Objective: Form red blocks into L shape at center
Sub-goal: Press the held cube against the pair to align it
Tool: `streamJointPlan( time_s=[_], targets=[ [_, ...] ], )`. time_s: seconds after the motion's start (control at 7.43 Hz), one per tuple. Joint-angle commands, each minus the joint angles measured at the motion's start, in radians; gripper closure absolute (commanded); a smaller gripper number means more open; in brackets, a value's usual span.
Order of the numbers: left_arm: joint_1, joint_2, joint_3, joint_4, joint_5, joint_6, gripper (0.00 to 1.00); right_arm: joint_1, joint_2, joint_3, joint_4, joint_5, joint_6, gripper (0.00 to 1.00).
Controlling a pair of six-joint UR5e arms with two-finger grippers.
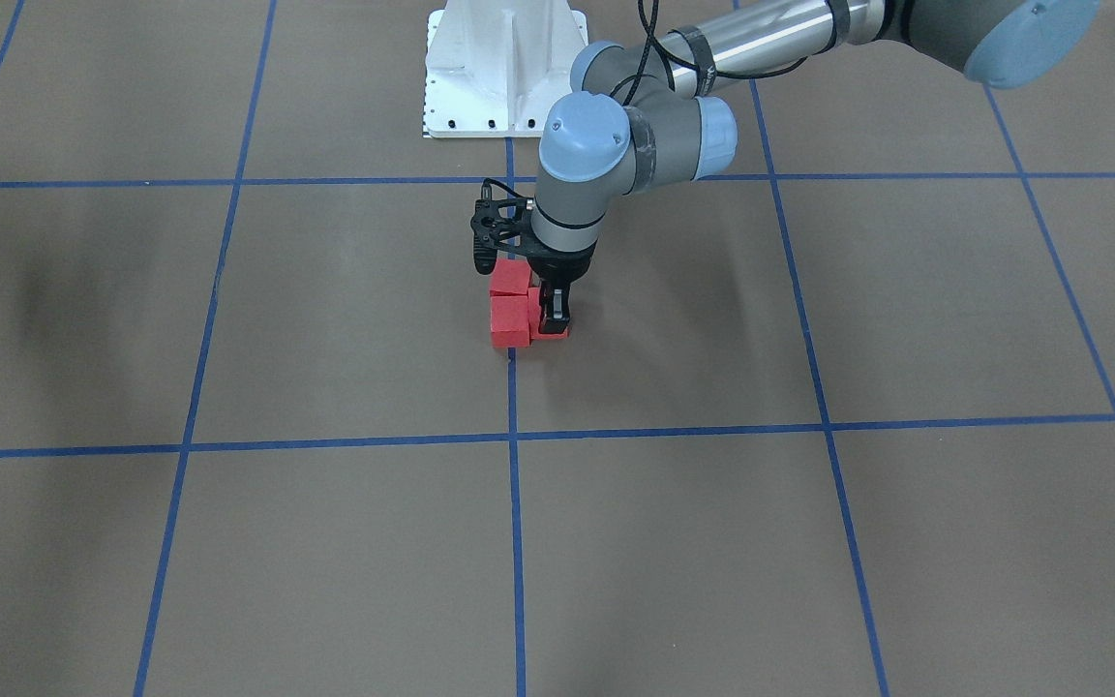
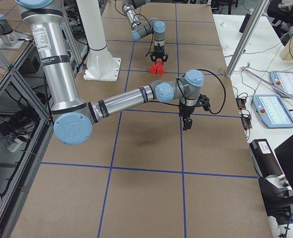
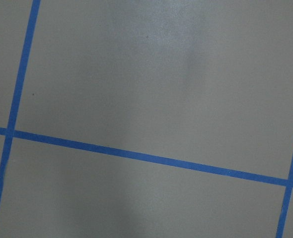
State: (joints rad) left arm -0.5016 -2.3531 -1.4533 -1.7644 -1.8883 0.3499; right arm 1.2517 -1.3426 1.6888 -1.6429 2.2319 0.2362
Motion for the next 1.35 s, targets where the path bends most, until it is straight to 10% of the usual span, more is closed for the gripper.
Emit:
streamJointPlan(
  time_s=[0.0,0.54,1.21],
  targets=[
    [0.0,0.0,0.002,-0.01,0.0,0.0,0.76,0.0,-0.001,0.0,0.0,0.0,0.0,0.0],
    [0.021,0.011,0.027,-0.153,0.095,0.0,0.01,0.0,-0.001,0.0,0.0,0.0,0.0,0.0],
    [-0.011,0.012,-0.018,-0.159,0.094,0.001,0.01,-0.002,0.0,0.002,0.0,0.0,0.0,0.0]
  ],
)
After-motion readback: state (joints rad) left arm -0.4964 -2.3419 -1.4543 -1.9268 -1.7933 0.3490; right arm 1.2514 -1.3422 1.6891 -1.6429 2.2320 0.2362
